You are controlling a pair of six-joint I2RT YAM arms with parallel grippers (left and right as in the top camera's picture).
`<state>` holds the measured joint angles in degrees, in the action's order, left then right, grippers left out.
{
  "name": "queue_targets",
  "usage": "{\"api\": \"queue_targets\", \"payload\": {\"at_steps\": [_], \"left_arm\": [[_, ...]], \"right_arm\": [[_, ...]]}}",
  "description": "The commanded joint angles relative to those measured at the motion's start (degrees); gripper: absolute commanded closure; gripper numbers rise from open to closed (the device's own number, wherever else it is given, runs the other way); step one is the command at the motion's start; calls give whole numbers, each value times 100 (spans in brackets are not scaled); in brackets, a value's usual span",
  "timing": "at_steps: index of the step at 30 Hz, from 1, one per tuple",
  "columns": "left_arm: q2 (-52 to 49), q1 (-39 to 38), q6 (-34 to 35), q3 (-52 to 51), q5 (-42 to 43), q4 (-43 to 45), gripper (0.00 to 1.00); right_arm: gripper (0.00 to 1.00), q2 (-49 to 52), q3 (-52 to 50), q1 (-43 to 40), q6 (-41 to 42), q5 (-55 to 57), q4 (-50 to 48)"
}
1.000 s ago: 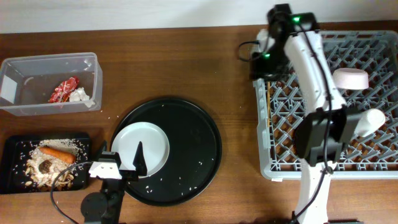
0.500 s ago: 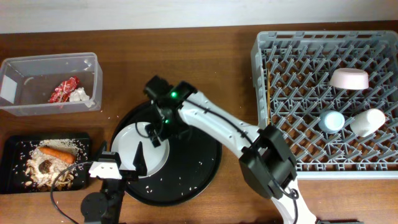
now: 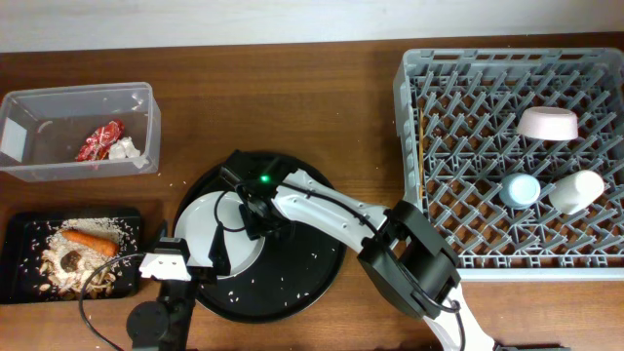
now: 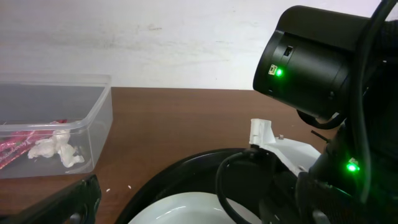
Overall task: Sort waste into correct bins and load items into the dishwasher rack
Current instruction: 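Reach the right gripper to the white plate rim and grasp, then lift the white plate and carry it to the rack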
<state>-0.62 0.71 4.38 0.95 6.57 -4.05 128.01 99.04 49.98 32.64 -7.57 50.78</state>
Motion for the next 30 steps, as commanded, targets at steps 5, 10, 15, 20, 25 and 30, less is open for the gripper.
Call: {"api": "queue_targets", "payload": {"at_steps": [5,10,15,20,25,30], "left_arm": [[33,-28,74,-46,-39,-4,1],[33,-28,74,-46,-39,-4,1],[33,-28,74,-46,-42,-2,1],[33,-28,74,-46,-39,-4,1],[33,-28,74,-46,-42,-4,1],[33,-28,74,-46,-42,-4,1]], "right_arm": [[73,0,-284,48,240,129,-170],[96,-9,-140,46,240,140,-28],[96,-107,546,-212,238,138,785],[96,-546,1521,-879,-125,151,1755],[96,-1117,2688,-2037,-597,901,3021],[96,-1285,3364,-3759,-686,2763,3746]]}}
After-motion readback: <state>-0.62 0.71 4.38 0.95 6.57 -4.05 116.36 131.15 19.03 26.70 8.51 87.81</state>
